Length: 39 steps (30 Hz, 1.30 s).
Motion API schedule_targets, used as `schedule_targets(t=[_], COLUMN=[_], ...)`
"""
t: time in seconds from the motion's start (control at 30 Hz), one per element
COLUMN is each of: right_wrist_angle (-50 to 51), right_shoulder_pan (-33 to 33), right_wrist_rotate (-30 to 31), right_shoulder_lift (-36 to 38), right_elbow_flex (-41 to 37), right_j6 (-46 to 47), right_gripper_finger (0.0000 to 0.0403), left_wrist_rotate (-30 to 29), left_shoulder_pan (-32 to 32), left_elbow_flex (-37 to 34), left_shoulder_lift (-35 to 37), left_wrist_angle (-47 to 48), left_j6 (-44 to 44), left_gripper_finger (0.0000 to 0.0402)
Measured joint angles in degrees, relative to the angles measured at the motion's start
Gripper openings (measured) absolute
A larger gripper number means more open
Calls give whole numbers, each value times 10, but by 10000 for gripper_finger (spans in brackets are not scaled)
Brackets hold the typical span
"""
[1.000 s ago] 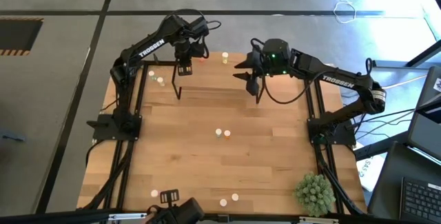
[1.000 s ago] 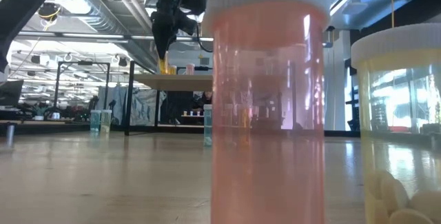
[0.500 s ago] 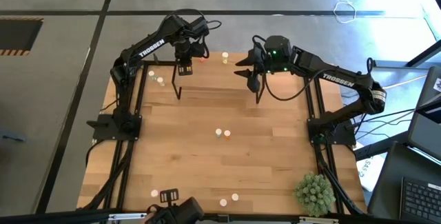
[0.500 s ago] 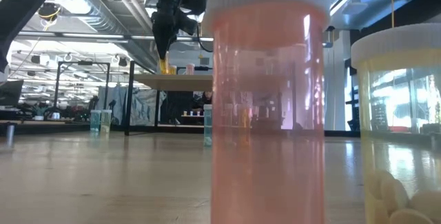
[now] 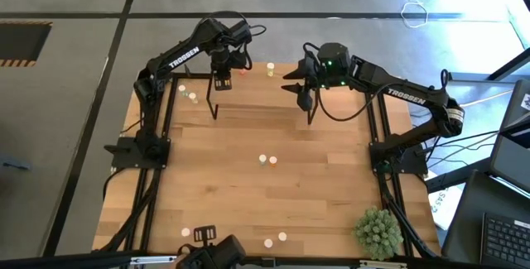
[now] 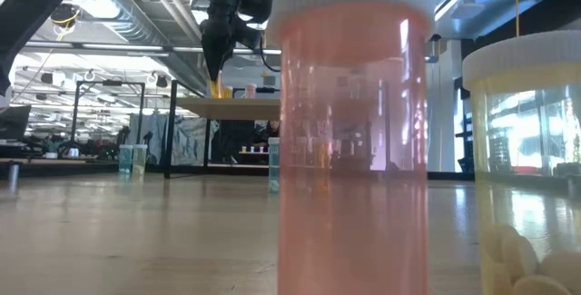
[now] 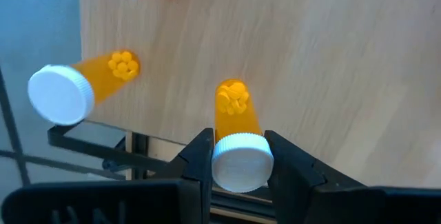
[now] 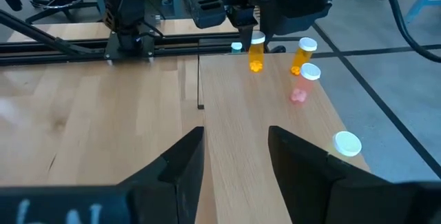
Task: Pick and place medicine bottles onto shelf by color
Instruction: Put the bottom orange pill bottle on the shelf aligned with the other orange pill bottle
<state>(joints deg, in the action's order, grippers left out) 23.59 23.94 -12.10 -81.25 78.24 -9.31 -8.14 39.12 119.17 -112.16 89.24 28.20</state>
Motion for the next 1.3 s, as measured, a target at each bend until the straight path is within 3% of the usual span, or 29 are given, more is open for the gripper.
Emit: schedule_targets(t=[0.97,1.3], right_wrist_angle=[0,0], right_shoulder_pan=[0,0], right_wrist_rotate=[0,0], right_shoulder_lift=[0,0], right_elbow_flex=[0,0], right_j6=[0,0], right_gripper_finger=[165,165], left_wrist_rotate=[12,-6], left_shoulder_pan=[1,-2], left_elbow_flex=[-29,-30], left_shoulder_lift=[0,0], left_wrist_angle=[-20,-43], left_j6=[47,59], left_gripper_finger=[90,122])
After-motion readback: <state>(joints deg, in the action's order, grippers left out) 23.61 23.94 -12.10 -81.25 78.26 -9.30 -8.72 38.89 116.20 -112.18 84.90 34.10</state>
